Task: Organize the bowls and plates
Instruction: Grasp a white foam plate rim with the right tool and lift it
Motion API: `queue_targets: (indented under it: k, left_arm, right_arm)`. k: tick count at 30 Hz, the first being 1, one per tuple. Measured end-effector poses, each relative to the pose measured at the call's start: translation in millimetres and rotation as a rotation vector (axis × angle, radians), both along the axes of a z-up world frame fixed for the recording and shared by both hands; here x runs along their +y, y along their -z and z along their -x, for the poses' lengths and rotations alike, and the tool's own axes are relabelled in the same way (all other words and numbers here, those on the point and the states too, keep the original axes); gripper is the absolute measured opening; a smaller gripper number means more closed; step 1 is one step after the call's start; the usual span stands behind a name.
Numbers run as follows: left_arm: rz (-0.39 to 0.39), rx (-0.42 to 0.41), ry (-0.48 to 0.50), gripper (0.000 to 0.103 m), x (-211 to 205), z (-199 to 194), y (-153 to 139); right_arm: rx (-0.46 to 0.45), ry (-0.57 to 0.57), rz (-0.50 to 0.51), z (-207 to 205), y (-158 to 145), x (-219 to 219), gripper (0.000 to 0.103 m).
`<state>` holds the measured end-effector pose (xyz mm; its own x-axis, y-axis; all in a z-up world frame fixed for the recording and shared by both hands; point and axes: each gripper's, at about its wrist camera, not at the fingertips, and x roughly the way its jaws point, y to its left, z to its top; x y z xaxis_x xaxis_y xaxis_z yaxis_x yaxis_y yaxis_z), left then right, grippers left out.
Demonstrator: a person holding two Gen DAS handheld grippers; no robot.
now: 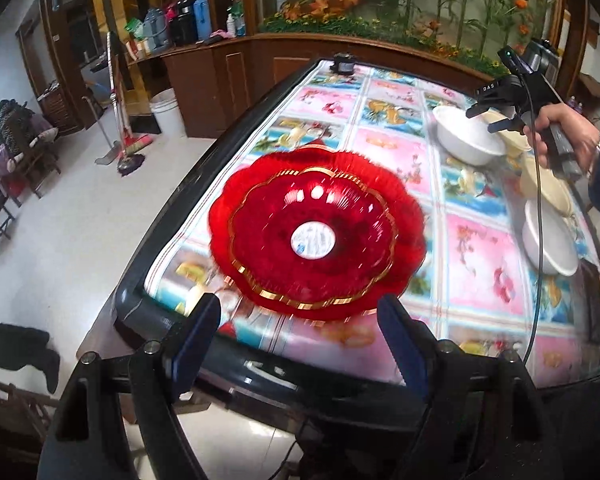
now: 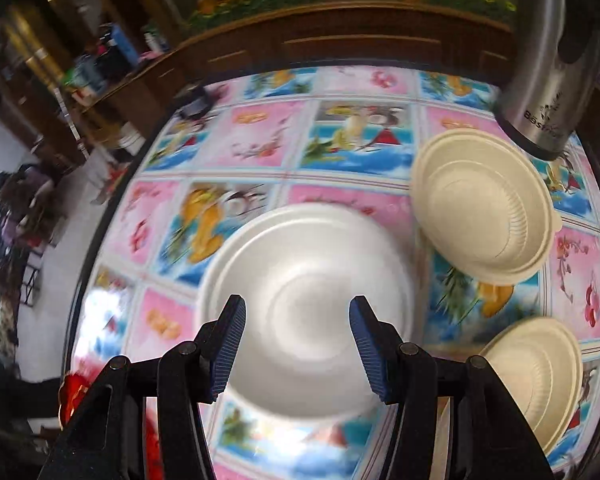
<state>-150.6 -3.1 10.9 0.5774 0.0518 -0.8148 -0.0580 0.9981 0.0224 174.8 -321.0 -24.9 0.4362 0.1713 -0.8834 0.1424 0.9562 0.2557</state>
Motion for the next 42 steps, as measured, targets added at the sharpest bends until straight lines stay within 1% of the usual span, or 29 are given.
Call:
queue_targets:
  k: [3, 6, 10, 14, 20, 25, 31, 33, 38, 42]
  left_arm:
    - [0.002, 0.007, -0.032, 0.08, 6.2, 7.6, 1.5]
    - [0.005, 0.015, -0.047, 0.08, 8.7, 11.2, 3.4]
    - [0.019, 0.023, -0.034, 0.08, 5.1, 9.1, 5.7]
    - [0.021, 0.022, 0.0, 0.08, -3.5, 3.4, 5.8]
    - [0.032, 0.021, 0.046, 0.08, -16.3, -3.6, 6.8]
    - [0.045, 0.013, 0.082, 0.08, -27.8, -9.4, 5.9]
    - [0.056, 0.002, 0.127, 0.08, -42.7, -15.8, 3.4]
    - [0.062, -0.002, 0.14, 0.08, -48.6, -17.8, 2.4]
    - [0.07, -0.005, 0.174, 0.08, -61.0, -20.8, 1.4]
    - [0.074, -0.006, 0.193, 0.08, -68.9, -22.2, 1.1]
  right_arm:
    - [0.07, 0.015, -0.011, -13.8, 22.7, -9.4, 0.058]
    - [0.122, 0.018, -0.02, -10.5, 39.5, -11.6, 0.058]
    - [0.151, -0.032, -0.018, 2.2, 45.1, -4.2, 0.058]
    - [0.181, -0.087, -0.038, 26.6, 46.5, 1.4, 0.058]
    - [0.227, -0.194, -0.046, 77.9, 47.0, 15.9, 0.058]
    - [0.266, -0.302, -0.058, 129.3, 46.5, 39.5, 0.058]
    - [0.32, -0.445, -0.048, 193.4, 49.8, 71.1, 0.059]
    - [0.331, -0.474, -0.051, 207.9, 51.4, 76.7, 0.059]
    - [0.317, -0.525, -0.075, 232.3, 39.9, 83.2, 0.059]
    - [0.23, -0.535, -0.04, 233.0, 15.1, 76.4, 0.059]
